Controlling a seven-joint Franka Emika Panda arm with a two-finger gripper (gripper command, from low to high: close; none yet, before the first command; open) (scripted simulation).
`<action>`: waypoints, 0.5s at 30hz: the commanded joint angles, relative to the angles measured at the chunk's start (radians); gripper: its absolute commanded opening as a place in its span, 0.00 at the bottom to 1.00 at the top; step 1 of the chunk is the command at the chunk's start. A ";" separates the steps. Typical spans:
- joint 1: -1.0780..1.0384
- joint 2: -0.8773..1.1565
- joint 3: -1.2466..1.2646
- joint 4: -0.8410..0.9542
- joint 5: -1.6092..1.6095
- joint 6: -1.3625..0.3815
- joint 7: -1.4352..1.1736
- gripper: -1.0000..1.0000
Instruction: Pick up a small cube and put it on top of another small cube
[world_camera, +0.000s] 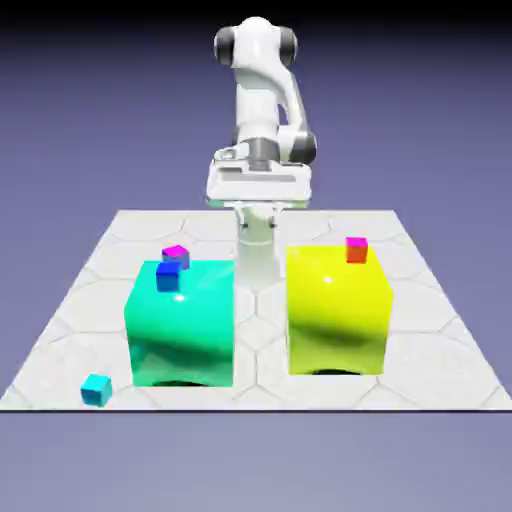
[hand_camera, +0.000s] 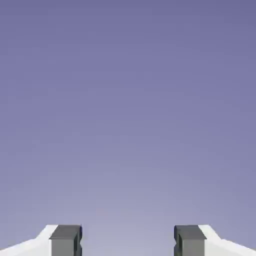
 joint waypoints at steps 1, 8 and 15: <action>-0.003 0.036 -0.014 0.034 0.008 -0.030 -0.011 0.50; -0.020 0.290 -0.115 0.268 0.065 -0.237 -0.090 0.50; -0.038 0.544 -0.216 0.503 0.121 -0.444 -0.168 0.50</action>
